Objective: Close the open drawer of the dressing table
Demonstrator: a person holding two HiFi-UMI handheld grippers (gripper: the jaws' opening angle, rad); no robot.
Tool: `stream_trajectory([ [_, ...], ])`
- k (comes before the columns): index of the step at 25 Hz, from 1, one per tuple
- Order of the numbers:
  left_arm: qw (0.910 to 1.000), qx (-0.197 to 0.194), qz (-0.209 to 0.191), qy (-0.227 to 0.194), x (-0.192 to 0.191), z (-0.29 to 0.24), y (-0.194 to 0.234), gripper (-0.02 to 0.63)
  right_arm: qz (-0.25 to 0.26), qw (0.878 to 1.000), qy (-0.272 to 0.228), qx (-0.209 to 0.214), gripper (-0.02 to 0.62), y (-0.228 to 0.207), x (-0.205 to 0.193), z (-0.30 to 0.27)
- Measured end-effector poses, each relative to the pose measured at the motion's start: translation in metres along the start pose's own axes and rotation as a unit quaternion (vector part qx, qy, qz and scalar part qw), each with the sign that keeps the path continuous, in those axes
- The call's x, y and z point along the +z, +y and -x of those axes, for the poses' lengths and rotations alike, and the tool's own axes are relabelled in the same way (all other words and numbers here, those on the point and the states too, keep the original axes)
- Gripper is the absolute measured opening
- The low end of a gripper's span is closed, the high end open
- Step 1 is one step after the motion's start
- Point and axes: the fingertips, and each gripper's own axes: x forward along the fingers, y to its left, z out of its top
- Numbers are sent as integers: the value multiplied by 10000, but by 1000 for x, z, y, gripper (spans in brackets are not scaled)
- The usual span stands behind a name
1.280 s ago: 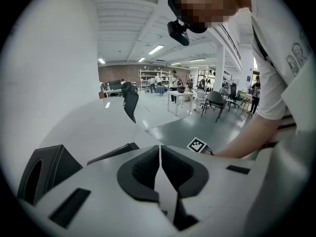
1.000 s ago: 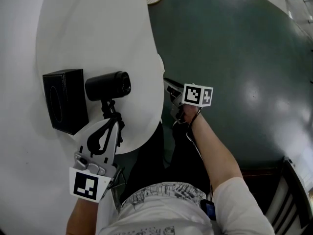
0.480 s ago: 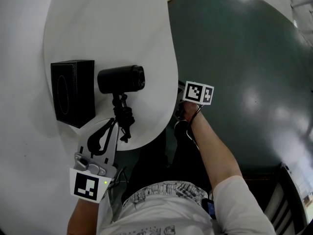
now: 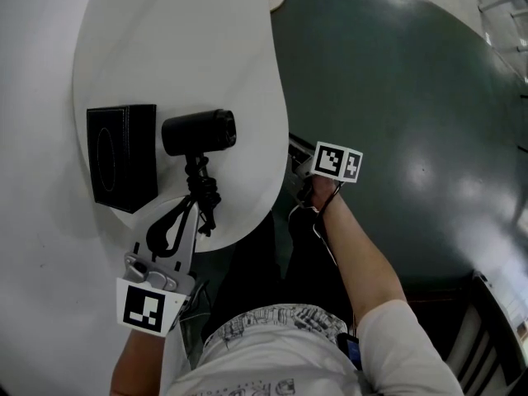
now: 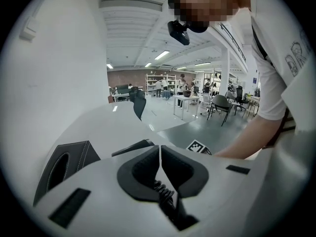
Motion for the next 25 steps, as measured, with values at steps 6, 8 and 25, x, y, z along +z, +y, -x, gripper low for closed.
stream_trajectory([
  [6,9995,-239,-153,-169,21,-3,-24,31,240,9992,-303,-46,150,15,13,48],
  [8,9989,-327,-211,-243,28,-2,-33,31,368,9984,-434,-54,150,25,19,66],
  [25,9865,-929,-677,-1165,96,23,-72,31,2645,9531,-1463,-156,127,187,30,214],
])
